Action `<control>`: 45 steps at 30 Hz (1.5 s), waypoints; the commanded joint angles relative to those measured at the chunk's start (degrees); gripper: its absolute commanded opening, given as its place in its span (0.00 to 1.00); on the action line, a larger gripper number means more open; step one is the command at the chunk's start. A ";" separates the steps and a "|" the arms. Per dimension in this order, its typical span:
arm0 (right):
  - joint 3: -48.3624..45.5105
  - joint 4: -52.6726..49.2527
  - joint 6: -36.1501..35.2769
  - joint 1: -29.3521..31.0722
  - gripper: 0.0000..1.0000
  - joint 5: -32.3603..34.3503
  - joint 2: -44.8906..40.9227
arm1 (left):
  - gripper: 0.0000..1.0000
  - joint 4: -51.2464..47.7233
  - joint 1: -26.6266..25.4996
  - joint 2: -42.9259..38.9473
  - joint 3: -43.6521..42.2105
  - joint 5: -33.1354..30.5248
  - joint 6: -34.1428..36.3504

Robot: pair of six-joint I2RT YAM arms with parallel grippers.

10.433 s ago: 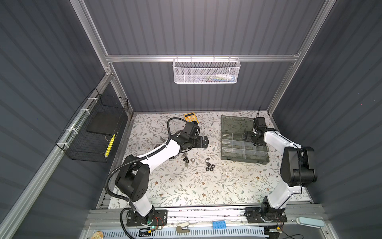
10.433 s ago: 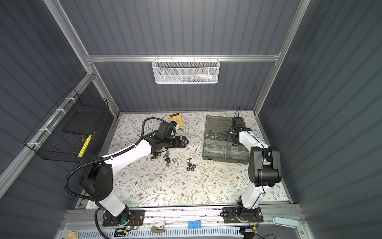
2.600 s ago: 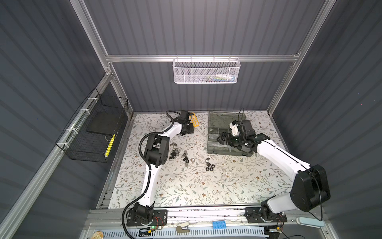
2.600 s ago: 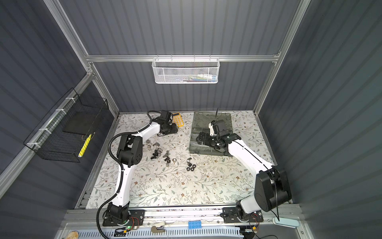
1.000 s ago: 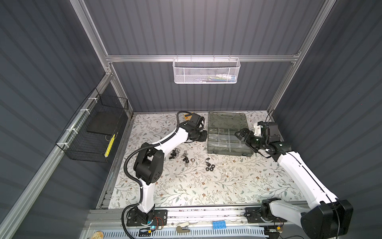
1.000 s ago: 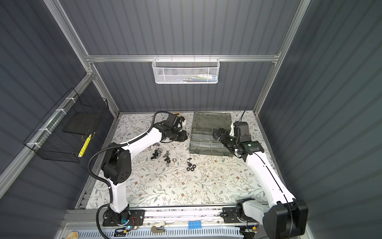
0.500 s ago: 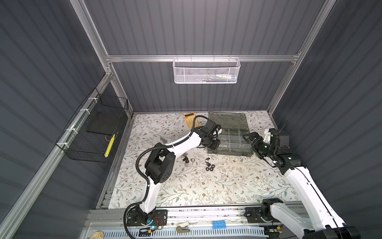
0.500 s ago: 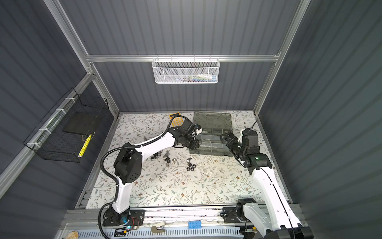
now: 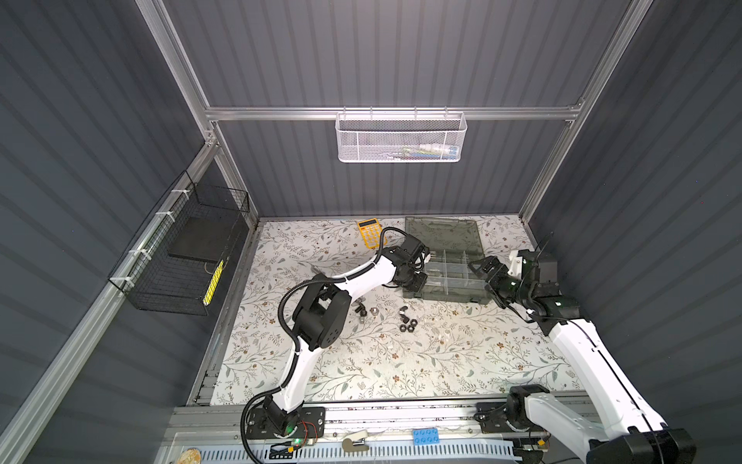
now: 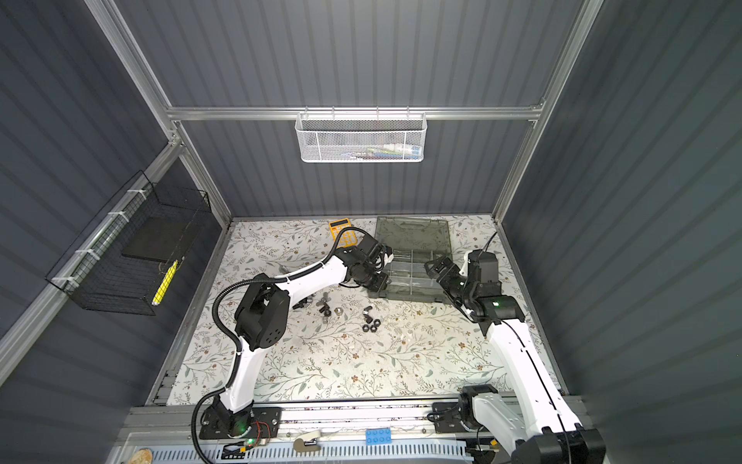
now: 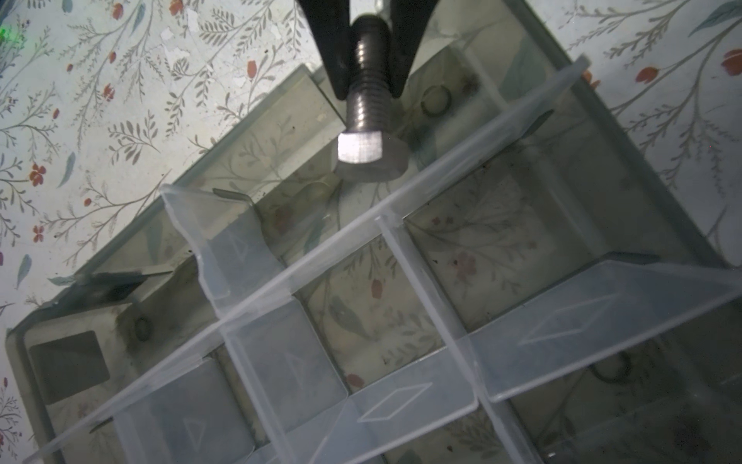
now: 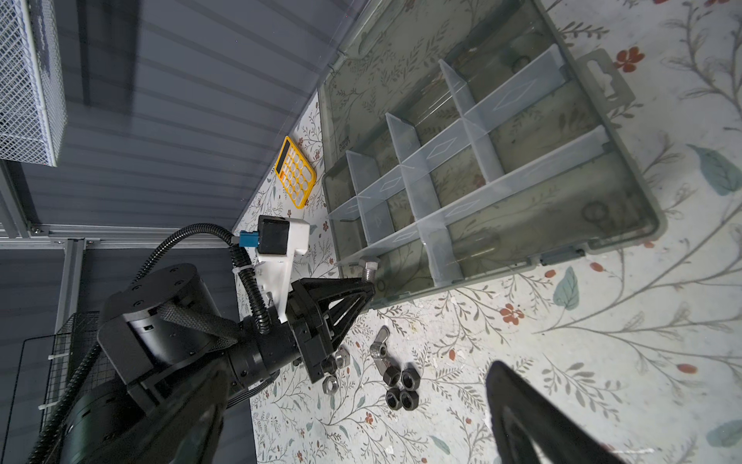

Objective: Sort the screws and nuts into containers

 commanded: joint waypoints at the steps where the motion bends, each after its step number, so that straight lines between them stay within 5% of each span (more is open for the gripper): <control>1: -1.36 1.17 -0.34 -0.16 0.99 -0.56 -0.24 | 0.14 -1.94 -0.19 1.81 2.58 -0.01 0.48; 16: -0.98 4.21 -4.31 0.81 0.99 -4.76 1.26 | 0.52 -5.20 -0.12 -1.94 5.19 -5.33 -7.51; 26: 5.26 -5.15 -8.68 11.73 0.99 4.47 5.21 | 0.83 -0.36 1.34 -17.08 -7.00 -7.69 -14.63; 29: 7.33 -7.40 -10.52 15.35 0.99 5.42 6.60 | 0.99 3.04 1.99 -23.28 -14.17 -8.48 -17.07; 40: 13.59 -8.98 -17.25 28.37 0.99 14.96 12.67 | 1.00 0.87 10.95 -45.48 -37.34 -13.34 -23.66; 45: 17.48 -8.77 -17.78 37.14 0.99 22.30 17.89 | 1.00 -6.58 12.80 -50.83 -36.27 -29.92 -22.18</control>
